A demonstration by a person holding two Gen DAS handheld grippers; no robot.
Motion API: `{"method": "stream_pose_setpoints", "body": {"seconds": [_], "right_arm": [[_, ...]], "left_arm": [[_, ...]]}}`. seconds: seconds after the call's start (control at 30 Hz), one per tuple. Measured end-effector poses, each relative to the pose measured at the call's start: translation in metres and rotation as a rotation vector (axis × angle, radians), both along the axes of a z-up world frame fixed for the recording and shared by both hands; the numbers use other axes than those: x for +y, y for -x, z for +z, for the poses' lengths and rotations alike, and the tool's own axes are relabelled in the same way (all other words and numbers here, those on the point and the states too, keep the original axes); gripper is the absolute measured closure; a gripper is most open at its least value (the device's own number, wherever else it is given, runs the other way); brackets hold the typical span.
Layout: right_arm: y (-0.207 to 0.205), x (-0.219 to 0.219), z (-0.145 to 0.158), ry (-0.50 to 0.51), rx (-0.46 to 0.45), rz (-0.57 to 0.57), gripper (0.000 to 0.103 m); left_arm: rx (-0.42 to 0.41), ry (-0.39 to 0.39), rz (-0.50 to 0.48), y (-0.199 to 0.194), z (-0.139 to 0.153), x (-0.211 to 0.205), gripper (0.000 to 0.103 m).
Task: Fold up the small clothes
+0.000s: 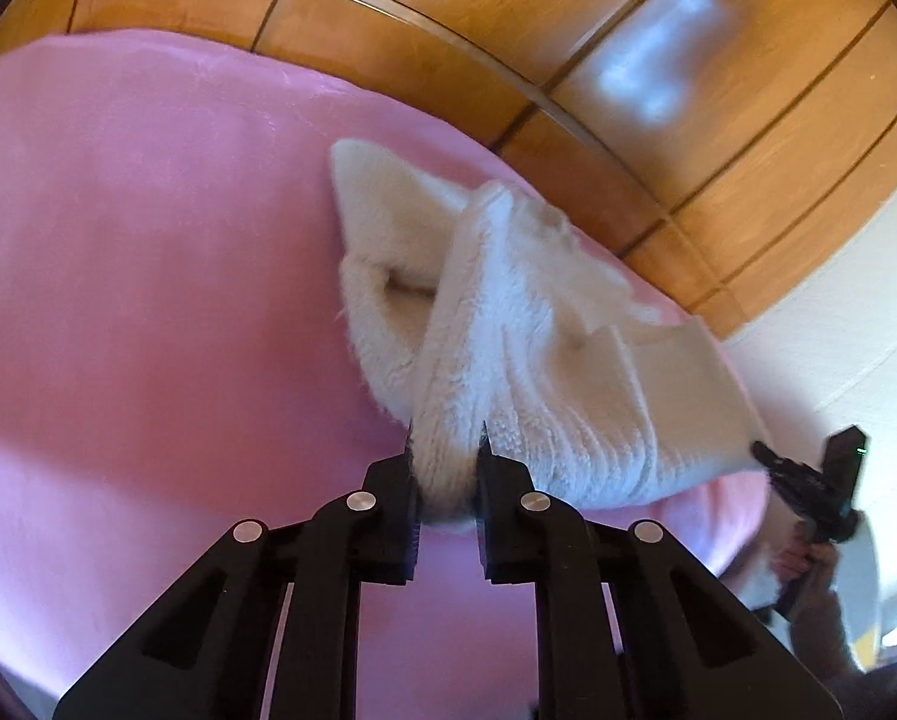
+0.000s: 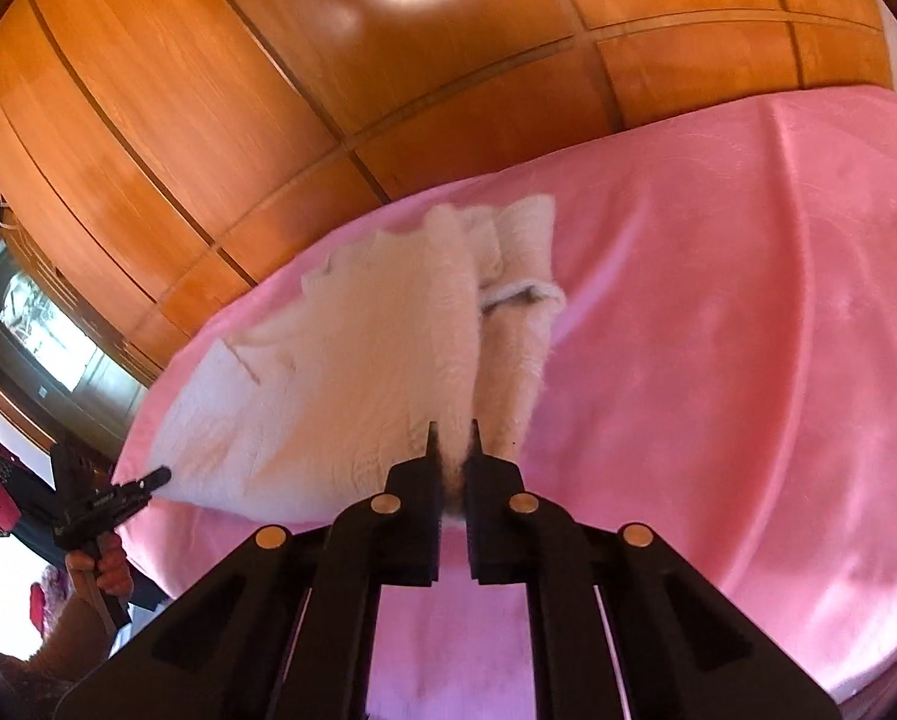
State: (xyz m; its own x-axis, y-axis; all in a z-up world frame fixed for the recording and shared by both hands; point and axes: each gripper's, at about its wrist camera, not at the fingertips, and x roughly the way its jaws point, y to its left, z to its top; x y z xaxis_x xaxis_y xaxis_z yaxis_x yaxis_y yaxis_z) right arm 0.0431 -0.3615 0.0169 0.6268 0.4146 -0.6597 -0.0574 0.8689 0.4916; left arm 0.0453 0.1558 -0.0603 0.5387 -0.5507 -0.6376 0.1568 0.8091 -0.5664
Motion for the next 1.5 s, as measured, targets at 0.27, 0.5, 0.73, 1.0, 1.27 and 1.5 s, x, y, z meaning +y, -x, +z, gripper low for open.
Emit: {"method": "stream_pose_setpoints", "body": {"seconds": [0.27,0.5,0.73,1.0,1.27,1.5], "right_arm": [[0.038,-0.02,-0.042,0.091,0.194,-0.035,0.097],[0.025,-0.01,-0.008,0.231,0.061,-0.009,0.069],[-0.035,0.045,-0.015,0.309,0.014,0.112,0.063],[-0.077,0.068,-0.051,0.463,0.048,0.148,0.097],[-0.065,0.046,0.0,0.396,-0.067,0.07,0.099],[-0.108,0.025,-0.045,0.373,0.072,-0.026,0.099]], "left_arm": [[0.11,-0.189,0.089,0.054,-0.022,0.0,0.075],[-0.202,-0.323,-0.009,0.03,0.044,-0.049,0.071],[-0.135,-0.491,-0.222,-0.03,-0.01,-0.123,0.071],[-0.121,-0.379,-0.146,-0.041,-0.018,-0.108,0.103],[-0.203,-0.181,0.007,-0.035,0.033,-0.057,0.103],[-0.115,-0.301,0.074,-0.08,0.005,-0.069,0.103]]}}
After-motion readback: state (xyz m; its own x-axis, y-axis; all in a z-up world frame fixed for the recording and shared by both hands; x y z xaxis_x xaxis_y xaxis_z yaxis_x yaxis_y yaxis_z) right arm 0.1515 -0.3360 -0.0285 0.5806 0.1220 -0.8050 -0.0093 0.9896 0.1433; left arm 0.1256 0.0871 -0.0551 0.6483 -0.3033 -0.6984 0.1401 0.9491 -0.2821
